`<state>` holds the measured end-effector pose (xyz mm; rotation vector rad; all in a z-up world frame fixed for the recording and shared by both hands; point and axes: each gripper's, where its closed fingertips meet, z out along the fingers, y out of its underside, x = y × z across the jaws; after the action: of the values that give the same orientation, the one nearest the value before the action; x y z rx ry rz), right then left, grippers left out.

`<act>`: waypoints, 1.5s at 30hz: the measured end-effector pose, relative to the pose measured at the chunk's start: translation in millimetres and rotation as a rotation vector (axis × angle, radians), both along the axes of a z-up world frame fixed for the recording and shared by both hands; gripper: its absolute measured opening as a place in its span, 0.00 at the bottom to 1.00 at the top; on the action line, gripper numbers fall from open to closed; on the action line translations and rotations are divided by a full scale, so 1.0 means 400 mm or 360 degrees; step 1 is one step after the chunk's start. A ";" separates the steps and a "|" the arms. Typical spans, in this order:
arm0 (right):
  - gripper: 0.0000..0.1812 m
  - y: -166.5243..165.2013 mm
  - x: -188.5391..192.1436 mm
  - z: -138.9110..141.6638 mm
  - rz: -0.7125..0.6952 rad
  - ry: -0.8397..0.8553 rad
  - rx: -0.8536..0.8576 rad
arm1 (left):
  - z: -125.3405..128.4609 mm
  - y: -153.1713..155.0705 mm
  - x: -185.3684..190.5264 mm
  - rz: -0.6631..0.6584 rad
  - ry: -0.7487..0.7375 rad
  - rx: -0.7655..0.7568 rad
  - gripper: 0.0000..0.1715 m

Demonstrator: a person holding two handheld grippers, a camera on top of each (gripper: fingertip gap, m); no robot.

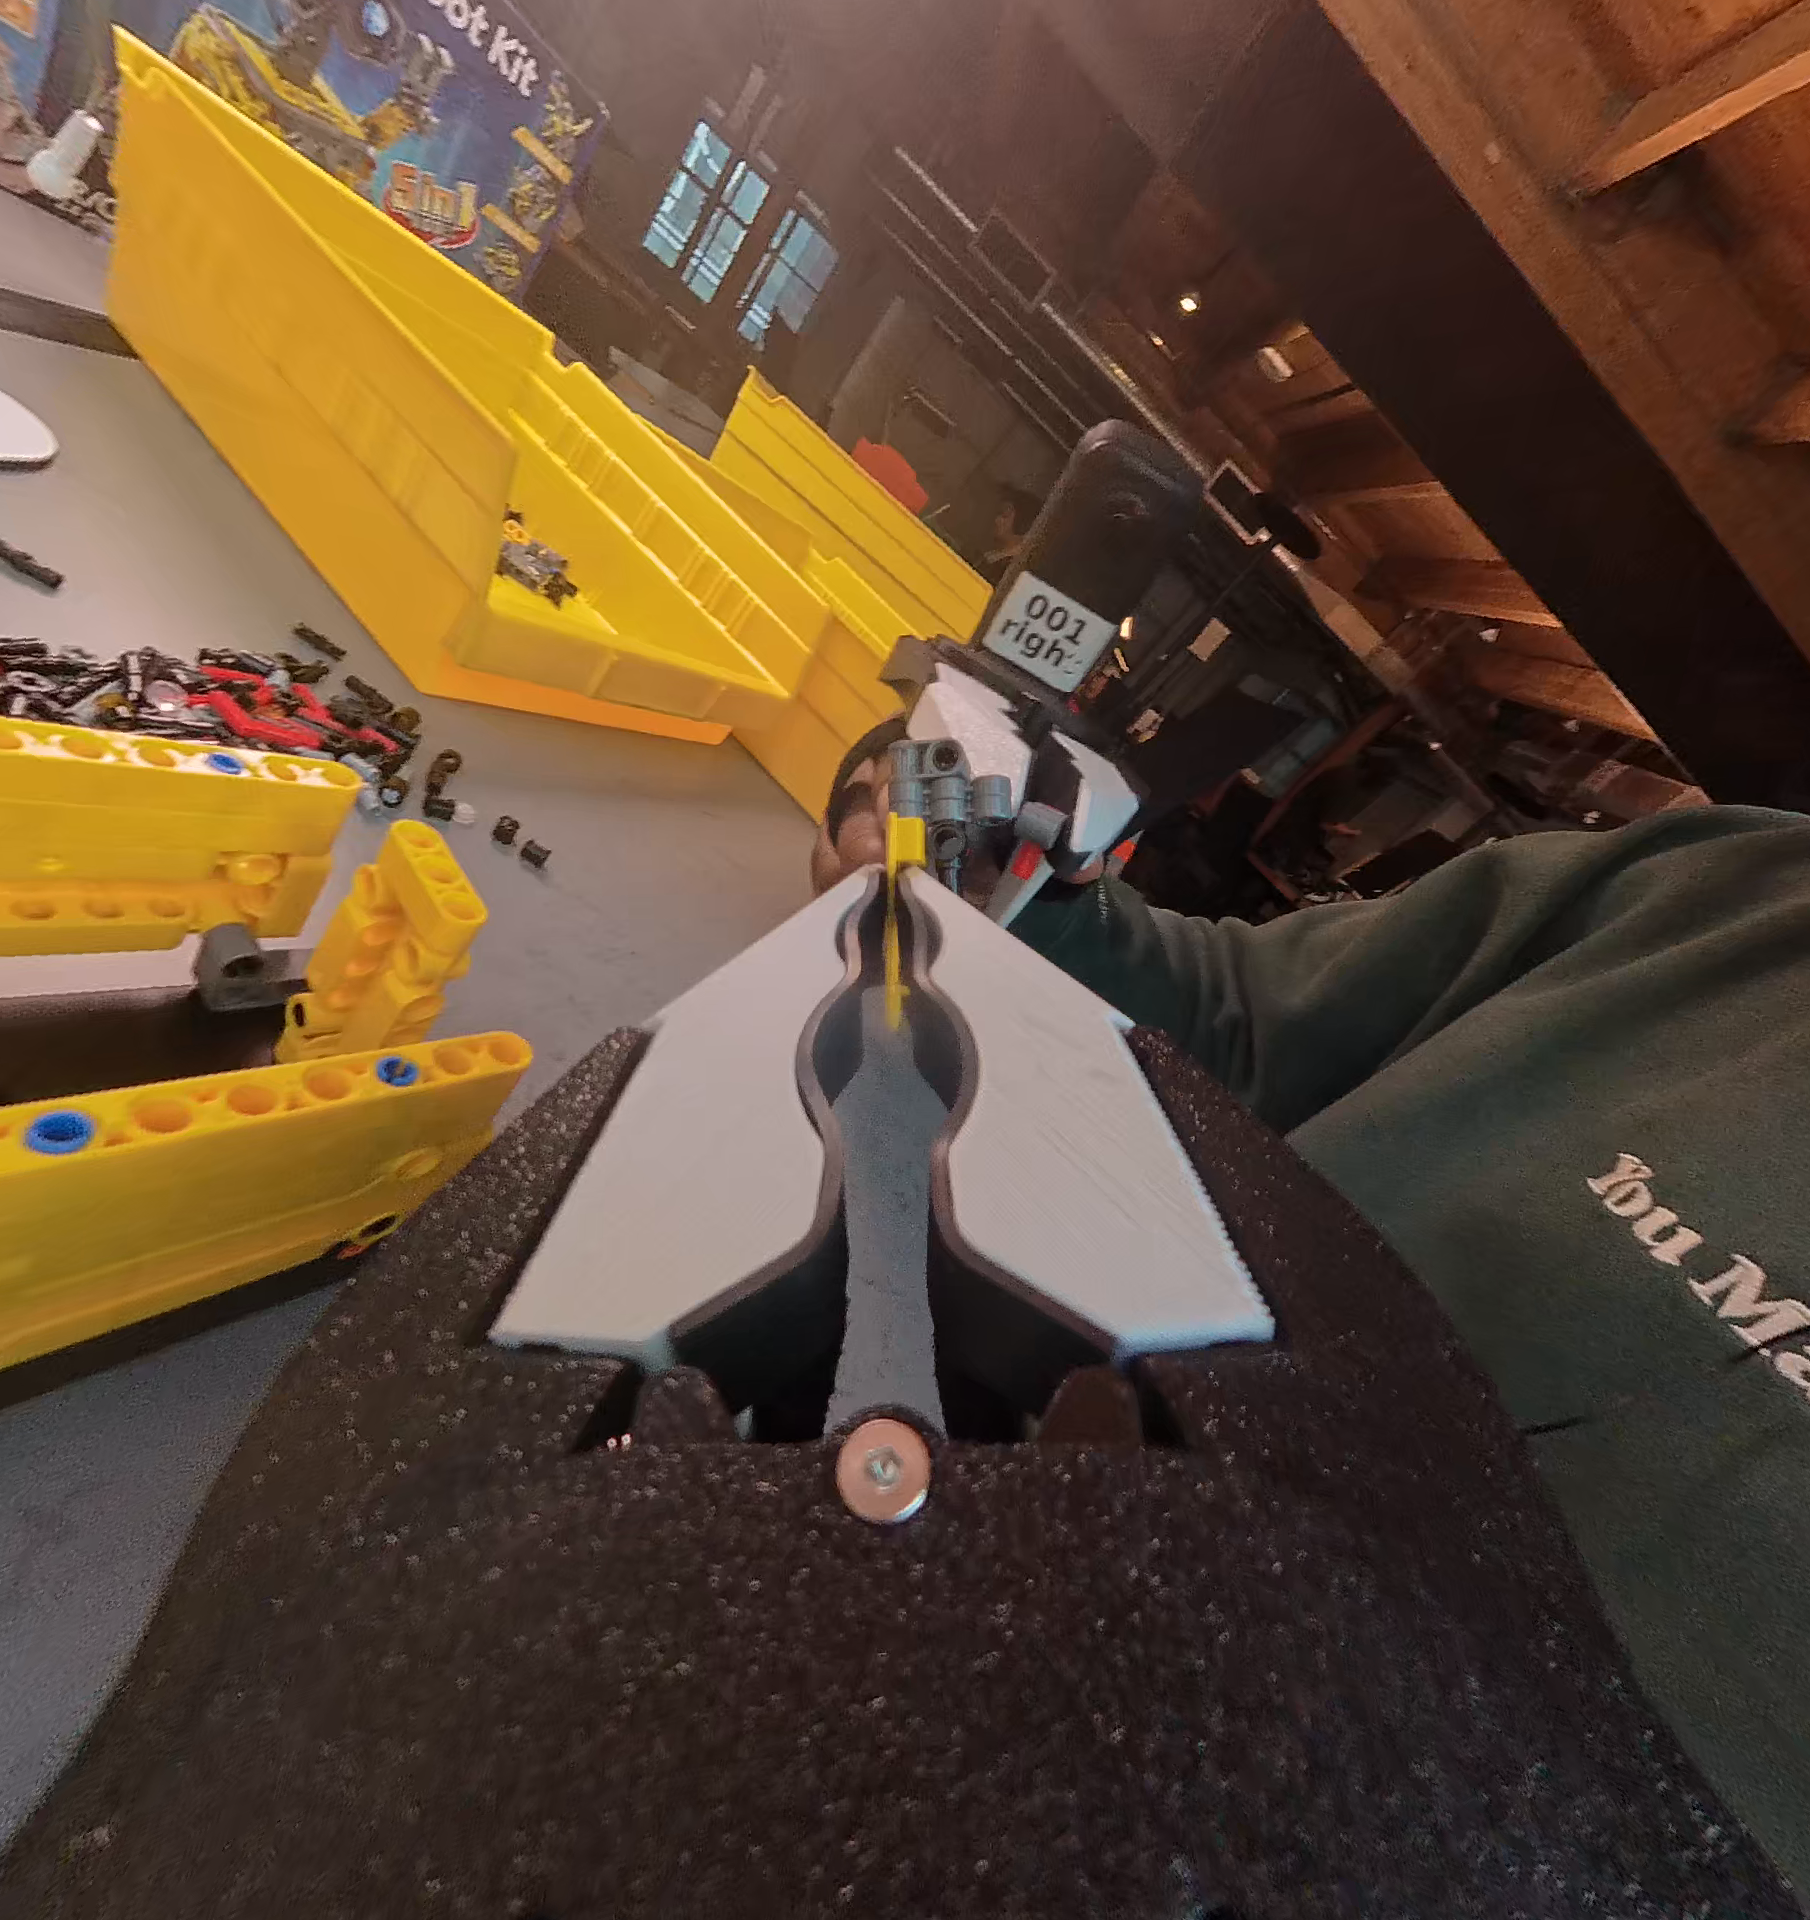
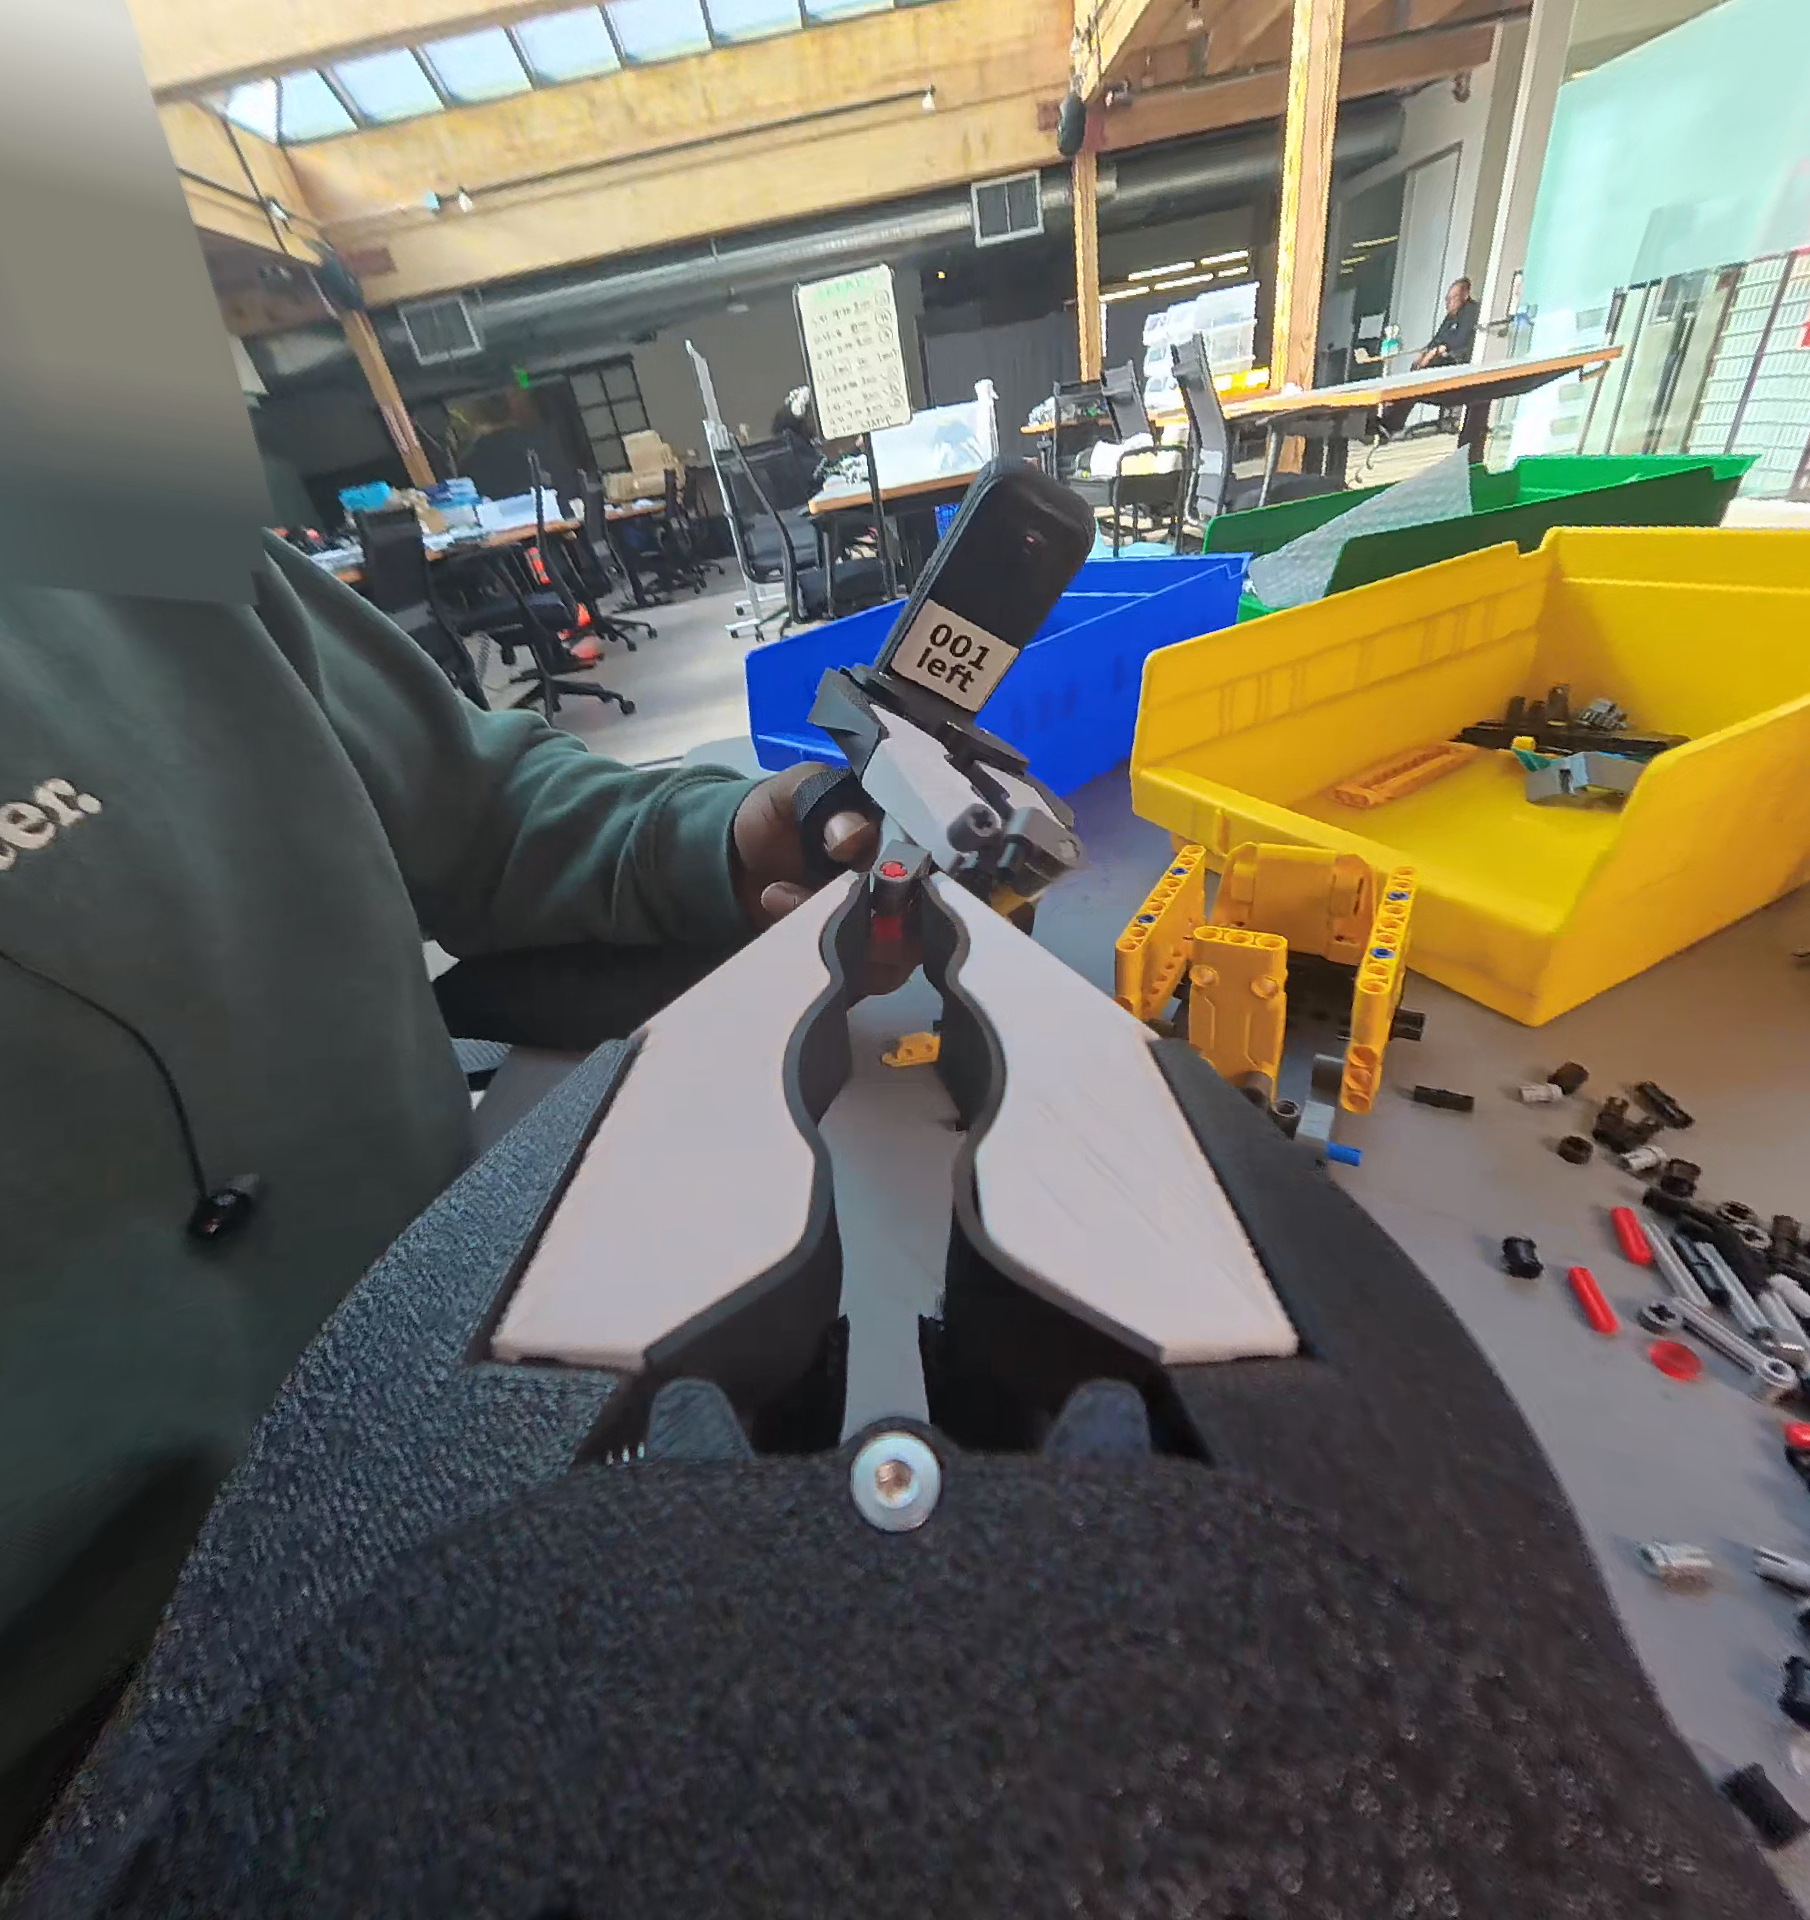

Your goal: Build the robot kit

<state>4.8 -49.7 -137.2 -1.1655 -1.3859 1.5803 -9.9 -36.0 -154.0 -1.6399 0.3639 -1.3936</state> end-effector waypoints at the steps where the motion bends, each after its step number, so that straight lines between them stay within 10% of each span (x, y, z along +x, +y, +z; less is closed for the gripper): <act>1: 0.05 0.000 0.001 0.003 0.0018 0.0009 -0.0046 | 0.008 -0.008 0.006 -0.0033 -0.0031 0.0009 0.00; 17: 0.00 0.025 0.011 -0.050 -0.0019 -0.0246 0.0017 | -0.010 0.019 -0.023 0.0113 0.0080 0.0005 0.00; 30: 0.08 -0.282 0.046 -0.256 0.0734 -0.0762 0.0618 | -0.032 0.044 -0.054 0.0263 0.0221 0.0033 0.00; 45: 0.09 -0.444 -0.084 -0.321 0.0774 -0.0970 0.0820 | -0.039 0.050 -0.066 0.0318 0.0330 0.0094 0.00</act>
<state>-28.8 -227.3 -265.6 -1.0682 -2.4499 1.0606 -36.4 -16.0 -169.5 -1.7264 0.3460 -1.0591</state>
